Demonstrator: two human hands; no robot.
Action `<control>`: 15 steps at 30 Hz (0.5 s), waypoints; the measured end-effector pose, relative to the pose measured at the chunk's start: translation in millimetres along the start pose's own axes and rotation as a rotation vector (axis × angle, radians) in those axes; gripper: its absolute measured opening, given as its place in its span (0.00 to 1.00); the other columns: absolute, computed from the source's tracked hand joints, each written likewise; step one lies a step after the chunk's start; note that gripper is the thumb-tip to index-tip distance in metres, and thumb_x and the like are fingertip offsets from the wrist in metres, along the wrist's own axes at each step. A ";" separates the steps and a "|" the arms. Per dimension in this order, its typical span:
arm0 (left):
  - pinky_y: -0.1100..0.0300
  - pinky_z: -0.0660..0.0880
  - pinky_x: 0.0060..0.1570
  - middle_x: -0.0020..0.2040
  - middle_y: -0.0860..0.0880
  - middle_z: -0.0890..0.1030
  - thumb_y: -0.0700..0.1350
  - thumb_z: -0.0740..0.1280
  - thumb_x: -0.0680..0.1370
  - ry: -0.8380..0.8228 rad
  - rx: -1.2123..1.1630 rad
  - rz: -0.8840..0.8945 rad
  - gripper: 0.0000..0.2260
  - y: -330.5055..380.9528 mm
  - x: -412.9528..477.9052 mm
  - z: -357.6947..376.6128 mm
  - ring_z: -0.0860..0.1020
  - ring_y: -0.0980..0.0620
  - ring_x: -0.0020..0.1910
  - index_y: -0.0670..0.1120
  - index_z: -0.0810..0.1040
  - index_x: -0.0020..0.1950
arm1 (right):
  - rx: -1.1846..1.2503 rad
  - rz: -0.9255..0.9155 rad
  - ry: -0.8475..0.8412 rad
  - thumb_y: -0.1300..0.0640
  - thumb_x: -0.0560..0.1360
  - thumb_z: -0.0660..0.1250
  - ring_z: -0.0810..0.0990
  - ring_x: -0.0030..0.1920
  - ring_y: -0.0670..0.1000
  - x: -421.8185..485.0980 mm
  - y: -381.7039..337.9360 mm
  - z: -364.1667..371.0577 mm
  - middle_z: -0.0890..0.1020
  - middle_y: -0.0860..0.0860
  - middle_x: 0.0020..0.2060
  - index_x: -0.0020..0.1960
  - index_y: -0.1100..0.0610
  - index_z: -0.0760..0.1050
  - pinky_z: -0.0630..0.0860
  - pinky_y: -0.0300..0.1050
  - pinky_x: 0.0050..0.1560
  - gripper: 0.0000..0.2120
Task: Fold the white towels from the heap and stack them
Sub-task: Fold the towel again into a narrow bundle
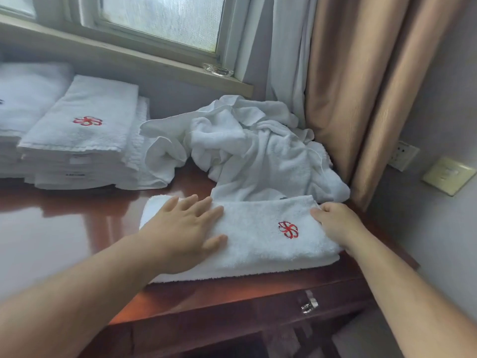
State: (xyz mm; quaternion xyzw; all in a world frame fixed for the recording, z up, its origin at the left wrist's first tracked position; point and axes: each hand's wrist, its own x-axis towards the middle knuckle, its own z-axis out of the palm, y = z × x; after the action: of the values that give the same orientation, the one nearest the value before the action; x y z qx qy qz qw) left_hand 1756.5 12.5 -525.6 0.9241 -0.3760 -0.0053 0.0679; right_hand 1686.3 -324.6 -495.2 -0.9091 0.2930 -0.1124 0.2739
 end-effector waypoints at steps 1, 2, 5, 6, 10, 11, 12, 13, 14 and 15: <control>0.50 0.40 0.78 0.83 0.54 0.45 0.73 0.38 0.74 -0.012 0.011 0.002 0.37 -1.0 -1.6 2.4 0.44 0.50 0.81 0.59 0.44 0.81 | -0.069 -0.004 -0.013 0.49 0.80 0.64 0.74 0.32 0.50 -0.8 0.0 4.0 0.77 0.48 0.32 0.35 0.54 0.72 0.64 0.46 0.32 0.16; 0.50 0.40 0.78 0.83 0.54 0.44 0.74 0.38 0.73 -0.015 0.022 0.005 0.38 -1.5 -3.0 4.5 0.44 0.50 0.81 0.60 0.43 0.81 | -0.130 -0.008 -0.016 0.48 0.80 0.62 0.75 0.35 0.50 -2.3 0.0 8.3 0.79 0.49 0.36 0.38 0.54 0.73 0.64 0.47 0.33 0.15; 0.50 0.39 0.78 0.83 0.53 0.42 0.76 0.37 0.72 -0.004 0.032 0.011 0.41 -1.4 -4.5 7.7 0.42 0.50 0.81 0.59 0.40 0.81 | -0.285 -0.054 0.104 0.45 0.81 0.61 0.76 0.44 0.50 -12.8 -3.5 19.2 0.79 0.48 0.47 0.46 0.50 0.73 0.69 0.48 0.40 0.10; 0.49 0.38 0.78 0.83 0.53 0.42 0.77 0.37 0.71 -0.005 0.032 0.015 0.42 -1.1 -4.6 7.9 0.42 0.50 0.81 0.59 0.40 0.81 | -0.360 -0.109 0.187 0.45 0.80 0.62 0.76 0.49 0.52 -16.3 -6.2 21.2 0.77 0.49 0.52 0.51 0.50 0.74 0.71 0.50 0.45 0.09; 0.48 0.38 0.78 0.83 0.53 0.42 0.77 0.36 0.71 -0.016 0.048 0.023 0.43 -0.7 -4.7 7.8 0.42 0.50 0.81 0.58 0.39 0.81 | -0.225 -0.432 0.302 0.47 0.79 0.63 0.74 0.64 0.54 -29.7 -35.9 31.6 0.77 0.51 0.62 0.65 0.53 0.76 0.71 0.50 0.61 0.18; 0.49 0.39 0.78 0.83 0.53 0.42 0.77 0.36 0.71 -0.018 0.045 0.023 0.42 -1.0 -4.5 7.6 0.42 0.50 0.81 0.58 0.40 0.82 | -0.169 -0.466 0.198 0.44 0.80 0.61 0.71 0.69 0.52 -33.4 -43.2 35.6 0.75 0.49 0.66 0.68 0.52 0.74 0.68 0.47 0.65 0.21; 0.49 0.39 0.78 0.83 0.53 0.42 0.76 0.37 0.72 -0.018 0.039 0.025 0.42 -1.4 -4.6 7.4 0.42 0.51 0.81 0.58 0.40 0.82 | -0.167 -0.477 0.063 0.41 0.80 0.58 0.65 0.74 0.49 -36.9 -46.9 41.5 0.70 0.46 0.72 0.74 0.50 0.70 0.62 0.46 0.71 0.25; 0.49 0.40 0.78 0.83 0.53 0.42 0.76 0.37 0.72 -0.016 0.029 0.029 0.41 -2.3 -4.7 7.2 0.43 0.51 0.81 0.58 0.40 0.82 | -0.209 -0.471 -0.069 0.37 0.81 0.55 0.56 0.79 0.48 -40.0 -46.8 49.0 0.63 0.44 0.77 0.78 0.48 0.63 0.54 0.46 0.75 0.29; 0.50 0.40 0.78 0.83 0.53 0.43 0.76 0.37 0.72 -0.014 0.015 0.033 0.41 -3.4 -4.8 7.5 0.43 0.51 0.81 0.59 0.40 0.82 | -0.280 -0.449 -0.174 0.34 0.81 0.51 0.48 0.81 0.46 -42.3 -44.0 56.1 0.55 0.43 0.81 0.81 0.46 0.56 0.47 0.47 0.78 0.32; 0.50 0.40 0.78 0.83 0.54 0.43 0.76 0.36 0.72 -0.014 0.001 0.035 0.41 -4.3 -4.9 8.1 0.43 0.52 0.81 0.59 0.41 0.82 | -0.343 -0.423 -0.236 0.32 0.80 0.47 0.42 0.81 0.46 -43.0 -40.0 61.3 0.50 0.43 0.82 0.82 0.45 0.52 0.43 0.49 0.79 0.34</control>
State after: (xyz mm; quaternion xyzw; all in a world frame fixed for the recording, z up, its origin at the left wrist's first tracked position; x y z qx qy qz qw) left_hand 1755.6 18.0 -534.3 0.9173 -0.3926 -0.0103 0.0649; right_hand 1693.0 -245.4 -525.1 -0.9898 0.0776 -0.0092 0.1190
